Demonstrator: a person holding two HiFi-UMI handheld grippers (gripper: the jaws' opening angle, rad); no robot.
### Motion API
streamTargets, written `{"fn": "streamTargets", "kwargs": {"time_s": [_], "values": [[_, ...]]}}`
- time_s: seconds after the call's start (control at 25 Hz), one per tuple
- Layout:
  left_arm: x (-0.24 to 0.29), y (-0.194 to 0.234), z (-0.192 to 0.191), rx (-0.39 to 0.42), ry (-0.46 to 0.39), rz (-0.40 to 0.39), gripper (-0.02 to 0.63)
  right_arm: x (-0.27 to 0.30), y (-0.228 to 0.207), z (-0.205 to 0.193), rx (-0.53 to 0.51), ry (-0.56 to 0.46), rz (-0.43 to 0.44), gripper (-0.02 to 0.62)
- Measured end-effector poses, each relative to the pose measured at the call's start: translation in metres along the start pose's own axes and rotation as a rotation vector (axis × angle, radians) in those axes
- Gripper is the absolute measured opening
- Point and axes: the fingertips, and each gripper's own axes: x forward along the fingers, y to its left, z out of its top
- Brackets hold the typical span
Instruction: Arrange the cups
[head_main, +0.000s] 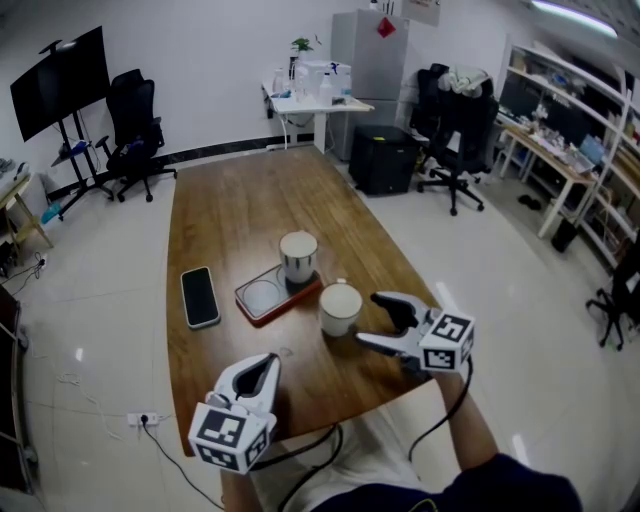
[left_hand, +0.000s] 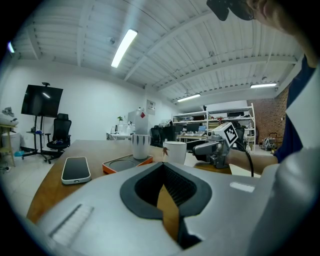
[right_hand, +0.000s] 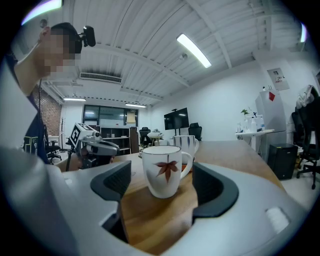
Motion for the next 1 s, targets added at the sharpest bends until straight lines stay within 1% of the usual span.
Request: {"fn": "streamTargets", "kwargs": {"time_s": [0.04,0.08,0.2,0.36,0.52,0.6,0.76,1.0], "values": [[0.000,0.000,0.000,-0.001,-0.001,0.000,0.002,0.001,0.001,0.000,-0.003,0.001,0.013,0.397],[0.000,0.000,0.000,-0.005,-0.002,-0.001,0.002,0.002,0.003,0.000,-0.006,0.003,0.032,0.420],[0.000,-0.001,-0.002,-0.014,-0.001,-0.005,0.002,0.008,0.007,-0.003,-0.006,0.018,0.076,0.448],[-0.001,-0.004,-0.002,-0.003,0.004,-0.021,0.002,0.023,0.011,-0.002,0.002,0.045,0.093,0.445],[0.000,-0.006,-0.001,-0.005,0.002,-0.027,0.002,0.037,0.009,0.004,-0.004,0.026,0.085,0.434],[0.001,-0.006,-0.001,-0.011,-0.001,-0.026,0.002,0.044,0.009,0.005,-0.007,0.027,0.088,0.421],[0.000,-0.004,0.000,-0.004,0.001,-0.019,0.002,0.053,0.008,0.006,-0.007,0.032,0.092,0.415],[0.000,-0.006,-0.001,-0.012,-0.002,-0.024,0.002,0.064,0.002,-0.001,0.008,0.076,0.090,0.400]]}}
